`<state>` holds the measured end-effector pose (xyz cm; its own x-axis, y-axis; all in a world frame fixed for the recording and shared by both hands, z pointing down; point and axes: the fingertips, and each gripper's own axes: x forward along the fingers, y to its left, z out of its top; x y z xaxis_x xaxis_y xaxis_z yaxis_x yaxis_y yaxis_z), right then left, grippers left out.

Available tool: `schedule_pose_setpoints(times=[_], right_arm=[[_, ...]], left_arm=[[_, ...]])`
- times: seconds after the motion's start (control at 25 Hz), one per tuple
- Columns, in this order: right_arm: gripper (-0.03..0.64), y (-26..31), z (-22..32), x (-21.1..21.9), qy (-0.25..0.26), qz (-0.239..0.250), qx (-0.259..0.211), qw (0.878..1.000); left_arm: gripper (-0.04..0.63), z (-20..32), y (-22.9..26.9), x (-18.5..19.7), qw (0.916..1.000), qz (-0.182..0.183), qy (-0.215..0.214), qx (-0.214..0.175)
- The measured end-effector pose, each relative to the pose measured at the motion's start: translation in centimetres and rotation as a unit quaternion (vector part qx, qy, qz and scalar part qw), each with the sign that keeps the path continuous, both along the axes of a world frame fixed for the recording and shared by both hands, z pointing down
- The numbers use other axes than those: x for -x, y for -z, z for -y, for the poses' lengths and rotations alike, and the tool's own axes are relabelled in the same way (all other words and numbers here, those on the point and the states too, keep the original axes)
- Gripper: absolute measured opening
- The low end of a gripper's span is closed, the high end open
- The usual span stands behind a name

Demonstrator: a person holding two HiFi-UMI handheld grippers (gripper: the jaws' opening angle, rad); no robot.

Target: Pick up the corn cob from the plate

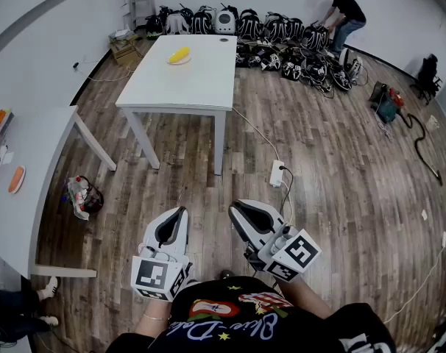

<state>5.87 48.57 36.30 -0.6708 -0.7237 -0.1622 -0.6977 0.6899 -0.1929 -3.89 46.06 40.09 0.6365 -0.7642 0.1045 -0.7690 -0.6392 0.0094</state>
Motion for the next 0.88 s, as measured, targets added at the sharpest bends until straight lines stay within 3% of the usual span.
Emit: schedule_pose_setpoints(times=[0.24,0.44,0.72,0.88], right_arm=[[0.017,-0.6,1.6,-1.8,0.029,0.079,-0.001,0.996],[0.017,-1.6,6.2,-1.4,0.04,0.074,0.003,0.996],[0.017,-1.2,17.7,1.8,0.067,0.038,-0.015,0.997],[0.017,0.7,26.4,4.2,0.062,0.048,-0.024,0.997]], left_arm=[[0.0,1.1,-1.7,-1.2,0.9999,0.011,0.004,0.001],[0.0,5.8,-2.5,0.0,0.9996,0.011,0.025,0.008],[0.0,18.1,-2.6,0.6,0.9999,0.0,0.015,0.002],[0.0,27.2,-0.8,2.6,0.9999,-0.006,0.0,-0.016]])
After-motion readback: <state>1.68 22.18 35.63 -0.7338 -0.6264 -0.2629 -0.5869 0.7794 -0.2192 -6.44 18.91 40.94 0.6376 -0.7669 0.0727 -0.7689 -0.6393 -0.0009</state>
